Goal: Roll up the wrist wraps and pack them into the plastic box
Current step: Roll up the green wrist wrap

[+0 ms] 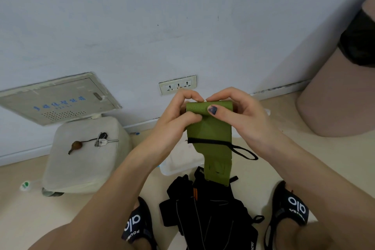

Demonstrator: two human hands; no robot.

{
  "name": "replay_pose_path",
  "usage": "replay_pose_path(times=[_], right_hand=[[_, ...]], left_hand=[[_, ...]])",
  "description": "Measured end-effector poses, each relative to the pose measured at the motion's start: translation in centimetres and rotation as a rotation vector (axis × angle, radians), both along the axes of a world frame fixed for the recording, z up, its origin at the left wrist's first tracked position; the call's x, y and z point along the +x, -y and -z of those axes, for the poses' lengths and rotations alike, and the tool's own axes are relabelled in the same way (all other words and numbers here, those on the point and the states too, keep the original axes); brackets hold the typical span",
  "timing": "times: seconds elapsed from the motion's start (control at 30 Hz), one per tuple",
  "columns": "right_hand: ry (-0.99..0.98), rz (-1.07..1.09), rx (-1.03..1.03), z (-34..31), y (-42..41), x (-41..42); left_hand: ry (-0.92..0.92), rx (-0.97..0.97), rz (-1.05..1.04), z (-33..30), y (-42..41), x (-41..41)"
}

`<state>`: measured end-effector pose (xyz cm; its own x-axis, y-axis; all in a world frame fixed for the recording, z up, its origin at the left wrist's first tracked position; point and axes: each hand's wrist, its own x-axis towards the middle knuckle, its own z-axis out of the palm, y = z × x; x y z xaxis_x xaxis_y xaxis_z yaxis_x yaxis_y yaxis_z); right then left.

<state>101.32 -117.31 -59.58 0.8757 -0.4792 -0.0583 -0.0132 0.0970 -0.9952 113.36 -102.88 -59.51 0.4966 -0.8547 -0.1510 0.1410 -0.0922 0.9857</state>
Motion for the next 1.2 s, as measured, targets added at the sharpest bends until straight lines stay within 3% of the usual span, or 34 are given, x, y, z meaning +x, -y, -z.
replay_pose_path(times=[0.23, 0.5, 0.63, 0.83, 1.0, 1.2], right_hand=[[0.033, -0.016, -0.018, -0.1, 0.1, -0.3], [-0.137, -0.088, 0.021, 0.0, 0.6, -0.2], [-0.064, -0.074, -0.048, -0.1, 0.6, -0.2], [-0.002, -0.087, -0.049, -0.1, 0.5, -0.3], [0.020, -0.085, -0.041, 0.0, 0.6, -0.4], [-0.110, -0.102, -0.046, -0.2, 1.1, -0.5]], left_hand=[[-0.004, -0.039, -0.010, 0.1, 0.0, -0.1], [0.052, -0.126, -0.004, -0.4, -0.3, 0.1], [0.065, -0.136, -0.004, -0.3, -0.4, 0.1], [0.059, 0.010, 0.023, 0.4, -0.2, -0.1], [0.098, -0.063, 0.036, 0.0, -0.3, -0.2], [0.119, -0.075, 0.006, 0.0, -0.5, -0.2]])
